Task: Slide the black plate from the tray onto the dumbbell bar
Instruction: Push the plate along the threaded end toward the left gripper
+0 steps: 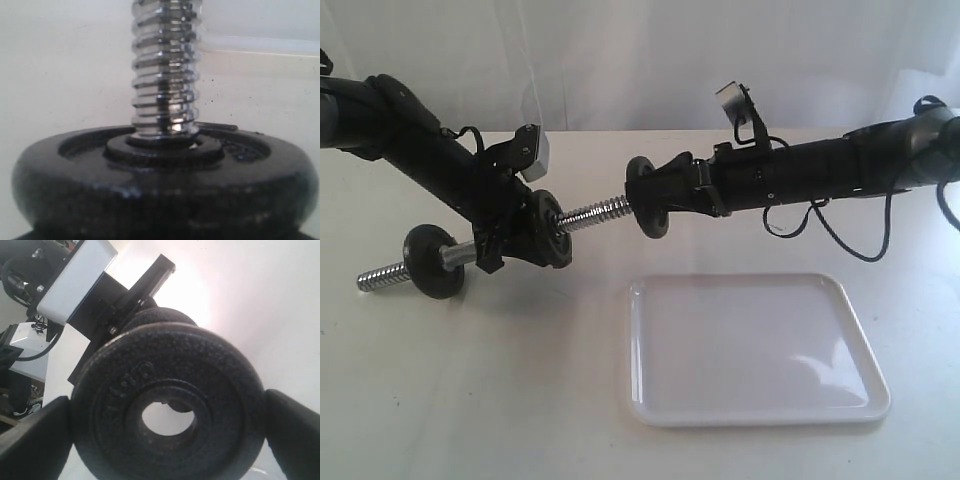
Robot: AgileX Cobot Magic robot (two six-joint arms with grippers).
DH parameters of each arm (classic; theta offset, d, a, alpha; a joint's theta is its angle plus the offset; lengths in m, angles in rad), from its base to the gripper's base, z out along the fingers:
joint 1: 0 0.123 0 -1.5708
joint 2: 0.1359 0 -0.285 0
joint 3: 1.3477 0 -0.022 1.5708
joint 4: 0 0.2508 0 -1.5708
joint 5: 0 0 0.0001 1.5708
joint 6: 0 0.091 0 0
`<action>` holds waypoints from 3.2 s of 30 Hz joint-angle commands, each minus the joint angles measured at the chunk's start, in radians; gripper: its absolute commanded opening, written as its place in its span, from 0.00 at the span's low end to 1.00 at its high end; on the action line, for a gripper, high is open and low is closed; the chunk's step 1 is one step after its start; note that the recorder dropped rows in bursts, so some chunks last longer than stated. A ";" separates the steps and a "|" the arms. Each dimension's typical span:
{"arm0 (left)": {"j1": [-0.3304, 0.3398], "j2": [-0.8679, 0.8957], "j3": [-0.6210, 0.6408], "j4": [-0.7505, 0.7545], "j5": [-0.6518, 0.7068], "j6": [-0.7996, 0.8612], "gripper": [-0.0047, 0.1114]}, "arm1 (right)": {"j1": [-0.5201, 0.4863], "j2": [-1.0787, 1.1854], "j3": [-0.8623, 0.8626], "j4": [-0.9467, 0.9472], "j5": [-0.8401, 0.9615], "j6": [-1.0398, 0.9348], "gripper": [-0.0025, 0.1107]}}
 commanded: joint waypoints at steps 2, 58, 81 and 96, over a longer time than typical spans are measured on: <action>0.001 -0.098 -0.017 -0.107 0.047 0.003 0.04 | -0.006 0.035 -0.037 0.076 0.057 -0.016 0.02; 0.001 -0.098 -0.017 -0.116 0.045 0.024 0.04 | 0.019 0.074 -0.116 0.008 0.057 0.041 0.02; 0.005 -0.098 -0.017 -0.131 0.028 0.026 0.04 | 0.058 0.074 -0.116 -0.006 0.057 0.018 0.02; 0.007 -0.098 -0.017 -0.145 0.023 0.041 0.04 | 0.051 0.060 -0.116 -0.036 0.057 0.020 0.02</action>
